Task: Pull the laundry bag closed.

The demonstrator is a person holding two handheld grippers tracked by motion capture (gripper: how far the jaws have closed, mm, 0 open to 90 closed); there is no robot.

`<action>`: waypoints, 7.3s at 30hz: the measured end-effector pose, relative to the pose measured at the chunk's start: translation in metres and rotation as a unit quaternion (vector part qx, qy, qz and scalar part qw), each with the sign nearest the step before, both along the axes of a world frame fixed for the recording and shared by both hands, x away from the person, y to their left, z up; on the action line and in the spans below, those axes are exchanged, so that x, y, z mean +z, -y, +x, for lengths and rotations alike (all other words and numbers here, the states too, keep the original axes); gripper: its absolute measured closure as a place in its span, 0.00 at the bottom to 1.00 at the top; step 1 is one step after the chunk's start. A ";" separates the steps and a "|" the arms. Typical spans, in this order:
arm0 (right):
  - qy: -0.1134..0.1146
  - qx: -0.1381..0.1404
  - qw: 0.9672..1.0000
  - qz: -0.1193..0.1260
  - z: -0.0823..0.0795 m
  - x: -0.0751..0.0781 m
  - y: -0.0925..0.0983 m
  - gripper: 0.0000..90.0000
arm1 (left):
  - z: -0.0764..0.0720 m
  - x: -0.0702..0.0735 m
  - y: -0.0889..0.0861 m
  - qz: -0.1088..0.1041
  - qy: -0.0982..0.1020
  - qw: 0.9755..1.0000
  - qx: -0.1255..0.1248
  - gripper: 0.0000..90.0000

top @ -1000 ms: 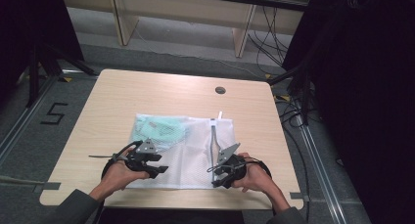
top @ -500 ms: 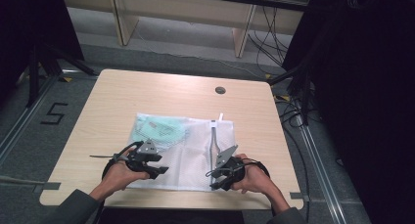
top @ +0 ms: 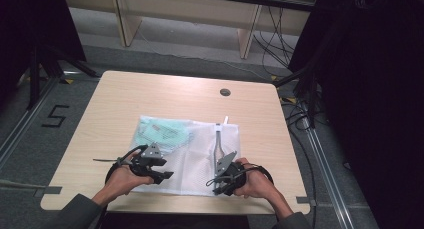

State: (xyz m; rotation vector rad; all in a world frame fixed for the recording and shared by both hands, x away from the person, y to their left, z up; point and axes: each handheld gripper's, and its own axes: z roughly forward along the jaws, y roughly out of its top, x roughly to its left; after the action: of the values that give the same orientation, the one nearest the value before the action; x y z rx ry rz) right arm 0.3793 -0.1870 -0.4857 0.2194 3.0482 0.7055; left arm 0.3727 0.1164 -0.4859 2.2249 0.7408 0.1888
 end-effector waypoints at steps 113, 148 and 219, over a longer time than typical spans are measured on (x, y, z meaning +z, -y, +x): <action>-0.035 -0.003 0.999 0.034 0.001 0.022 0.008 0.96 | -0.030 -0.013 0.105 -0.009 0.017 0.983 -0.181 0.74; -0.036 -0.022 0.999 0.027 0.009 0.022 0.005 0.96 | -0.036 -0.017 0.121 0.031 0.074 0.975 -0.209 0.98; -0.021 -0.063 0.998 0.010 0.047 0.008 0.004 0.96 | -0.030 -0.015 0.116 0.020 0.062 0.979 -0.195 0.97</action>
State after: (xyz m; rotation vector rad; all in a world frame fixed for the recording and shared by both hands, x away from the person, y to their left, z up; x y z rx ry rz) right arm 0.4264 -0.1913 -0.4772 0.4281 3.0329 0.7329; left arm 0.3425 0.0002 -0.5010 2.3230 0.2262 0.1459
